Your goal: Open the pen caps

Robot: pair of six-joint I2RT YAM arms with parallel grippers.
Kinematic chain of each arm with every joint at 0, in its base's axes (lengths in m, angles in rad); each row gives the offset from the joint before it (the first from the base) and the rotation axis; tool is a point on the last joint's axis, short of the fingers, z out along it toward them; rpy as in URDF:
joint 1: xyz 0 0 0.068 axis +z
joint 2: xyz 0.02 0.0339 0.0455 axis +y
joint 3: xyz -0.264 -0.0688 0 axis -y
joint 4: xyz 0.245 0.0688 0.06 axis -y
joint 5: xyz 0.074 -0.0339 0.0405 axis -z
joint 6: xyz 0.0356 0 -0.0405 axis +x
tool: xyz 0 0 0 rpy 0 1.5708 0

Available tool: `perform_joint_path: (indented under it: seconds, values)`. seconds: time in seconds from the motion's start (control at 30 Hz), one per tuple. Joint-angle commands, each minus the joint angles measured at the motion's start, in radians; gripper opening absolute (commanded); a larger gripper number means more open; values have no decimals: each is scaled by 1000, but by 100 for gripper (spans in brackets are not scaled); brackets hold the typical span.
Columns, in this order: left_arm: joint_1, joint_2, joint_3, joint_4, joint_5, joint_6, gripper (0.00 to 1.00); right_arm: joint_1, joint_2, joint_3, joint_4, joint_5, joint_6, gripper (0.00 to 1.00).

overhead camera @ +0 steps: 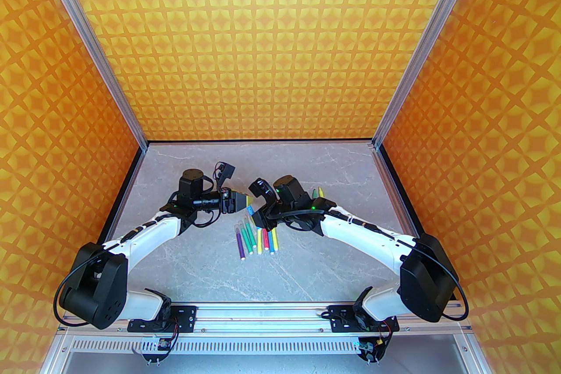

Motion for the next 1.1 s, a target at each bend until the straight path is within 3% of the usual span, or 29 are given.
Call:
perform_joint_path:
  seconds: [0.0, 0.83, 0.97, 1.07]
  values:
    - [-8, 15, 38, 11, 30, 3, 44, 5, -13, -5, 31, 4, -12, 0]
    - [-8, 36, 61, 30, 35, -15, 15, 5, 10, -19, 46, -1, -12, 0]
    - [-8, 35, 62, 31, 35, -23, 9, 5, 7, -22, 68, 1, -13, 20]
    - [-8, 23, 57, 31, 35, -28, 7, 5, 11, -23, 98, 11, -13, 25]
